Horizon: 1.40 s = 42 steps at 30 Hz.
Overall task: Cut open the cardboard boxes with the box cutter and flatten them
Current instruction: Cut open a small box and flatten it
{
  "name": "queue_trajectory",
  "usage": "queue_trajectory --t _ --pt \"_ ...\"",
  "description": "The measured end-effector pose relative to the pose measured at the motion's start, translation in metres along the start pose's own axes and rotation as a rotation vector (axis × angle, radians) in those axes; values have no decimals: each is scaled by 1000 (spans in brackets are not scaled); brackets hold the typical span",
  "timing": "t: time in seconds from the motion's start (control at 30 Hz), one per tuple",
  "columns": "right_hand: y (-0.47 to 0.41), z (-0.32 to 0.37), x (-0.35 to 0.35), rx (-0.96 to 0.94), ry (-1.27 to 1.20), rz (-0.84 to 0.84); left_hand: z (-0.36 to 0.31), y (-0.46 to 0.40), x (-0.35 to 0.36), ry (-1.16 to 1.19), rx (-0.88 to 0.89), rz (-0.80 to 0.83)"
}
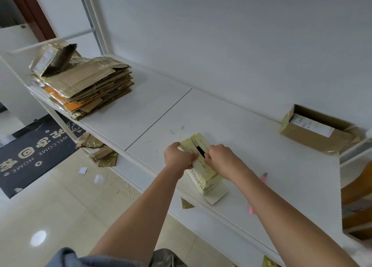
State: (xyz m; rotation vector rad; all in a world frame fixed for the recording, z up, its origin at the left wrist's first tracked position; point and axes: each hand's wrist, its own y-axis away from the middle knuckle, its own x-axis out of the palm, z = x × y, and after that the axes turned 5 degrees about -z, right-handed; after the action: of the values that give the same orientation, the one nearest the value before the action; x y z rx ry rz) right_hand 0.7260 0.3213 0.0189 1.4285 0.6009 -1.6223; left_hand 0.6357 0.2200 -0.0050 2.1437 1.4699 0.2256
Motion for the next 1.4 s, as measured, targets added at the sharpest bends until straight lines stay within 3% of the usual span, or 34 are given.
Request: queue_trajectory --t 0.23,0.37,0.5,0.57,0.63,0.7,0.9,1.17,1.23,1.4 --pt "-6 -11 -7 27 -99 68 -1 -1 -2 -11 -12 7" --pt "-9 -41 -13 -5 -376 -34 1 -2 -5 -8 -20 10" --pt "-2 -60 0 80 -652 -120 1 -6 -1 -45 7 22" --pt "1 -60 12 102 -756 -263 1 -5 3 -96 62 13" --pt "3 -56 23 62 -705 -488 1 -4 4 -137 119 3" --pt "9 -51 35 33 -690 -583 2 -5 3 -144 125 11" --pt "21 -54 43 187 -1148 -366 5 -2 5 -171 124 25" --pt "32 -50 50 194 -1168 -332 -1 3 24 -429 169 5" --pt "31 -52 49 189 -1150 -338 -5 3 20 -330 108 65" --pt "32 -62 46 233 -1105 -326 -6 -3 -21 200 -69 364"
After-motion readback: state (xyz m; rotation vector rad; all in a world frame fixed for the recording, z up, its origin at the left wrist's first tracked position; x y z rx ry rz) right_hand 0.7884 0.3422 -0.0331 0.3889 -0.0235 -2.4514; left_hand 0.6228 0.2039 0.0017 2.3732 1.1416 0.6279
